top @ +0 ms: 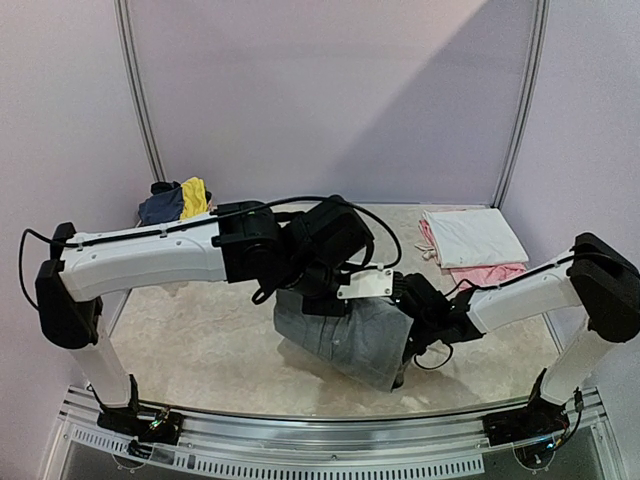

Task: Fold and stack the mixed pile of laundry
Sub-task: Fold the 2/3-rectangle-folded shirt at the center of the board.

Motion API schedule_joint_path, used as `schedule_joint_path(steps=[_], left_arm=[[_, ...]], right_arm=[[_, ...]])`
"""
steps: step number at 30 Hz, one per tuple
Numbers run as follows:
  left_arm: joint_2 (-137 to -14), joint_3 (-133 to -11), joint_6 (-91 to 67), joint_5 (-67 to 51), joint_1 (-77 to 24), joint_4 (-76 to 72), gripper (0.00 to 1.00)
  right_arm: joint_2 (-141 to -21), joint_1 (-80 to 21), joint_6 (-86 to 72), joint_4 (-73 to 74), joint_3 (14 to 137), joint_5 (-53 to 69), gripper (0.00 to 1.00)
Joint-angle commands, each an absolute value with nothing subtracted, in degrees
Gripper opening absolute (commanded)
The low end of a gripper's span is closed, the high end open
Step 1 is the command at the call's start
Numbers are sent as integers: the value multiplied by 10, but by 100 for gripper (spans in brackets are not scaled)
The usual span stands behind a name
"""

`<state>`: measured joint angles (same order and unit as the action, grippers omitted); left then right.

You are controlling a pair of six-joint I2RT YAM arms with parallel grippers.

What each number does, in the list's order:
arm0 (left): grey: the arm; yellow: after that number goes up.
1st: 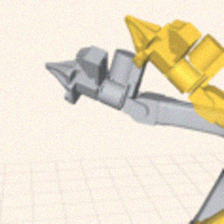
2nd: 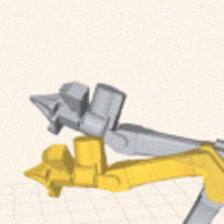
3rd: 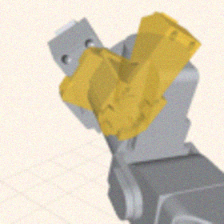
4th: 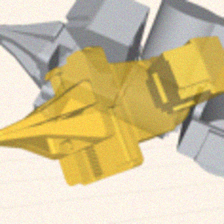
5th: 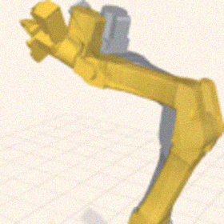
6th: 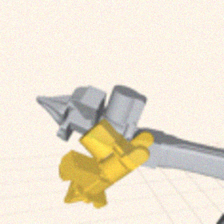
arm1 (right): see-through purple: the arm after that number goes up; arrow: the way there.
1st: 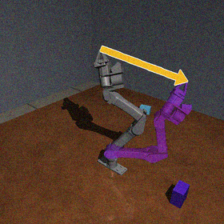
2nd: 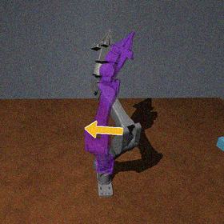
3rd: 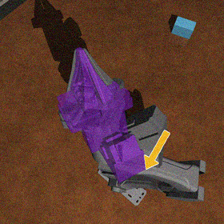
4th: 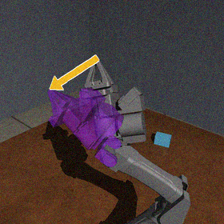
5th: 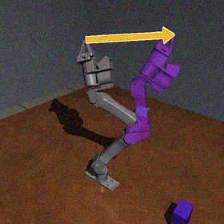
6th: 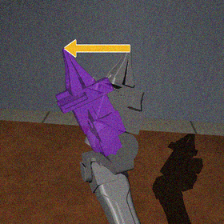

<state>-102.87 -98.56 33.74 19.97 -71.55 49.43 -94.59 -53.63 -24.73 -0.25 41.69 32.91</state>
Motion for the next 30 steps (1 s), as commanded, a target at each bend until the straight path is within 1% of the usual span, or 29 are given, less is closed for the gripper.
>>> schedule_joint_path(steps=[1,4,6,10,16,21,24,26,28,30], left_arm=[[-1067,-1028,353,184,-691,499,0],[-1095,-1044,357,163,-676,500,0],[-1105,-1042,363,149,-672,492,0],[-1122,-1039,372,134,-671,481,0],[-1151,-1052,377,127,-666,479,0],[-1170,-1066,384,115,-661,477,0],[-1187,-1080,385,110,-656,480,0],[-1199,-1088,385,103,-652,480,0],[-1212,-1095,386,98,-645,477,0],[-1223,-1101,387,93,-640,473,0]], right_arm=[[-903,-536,-277,-5,408,304,1],[-884,-533,-284,80,429,192,3],[-879,-526,-295,121,439,143,3],[-860,-518,-313,163,436,88,4],[-815,-510,-346,223,426,5,10],[-773,-501,-379,290,429,-107,13],[-748,-493,-406,343,432,-176,20],[-733,-489,-421,365,430,-206,27],[-718,-482,-438,388,430,-242,37],[-710,-474,-452,408,430,-269,41]])
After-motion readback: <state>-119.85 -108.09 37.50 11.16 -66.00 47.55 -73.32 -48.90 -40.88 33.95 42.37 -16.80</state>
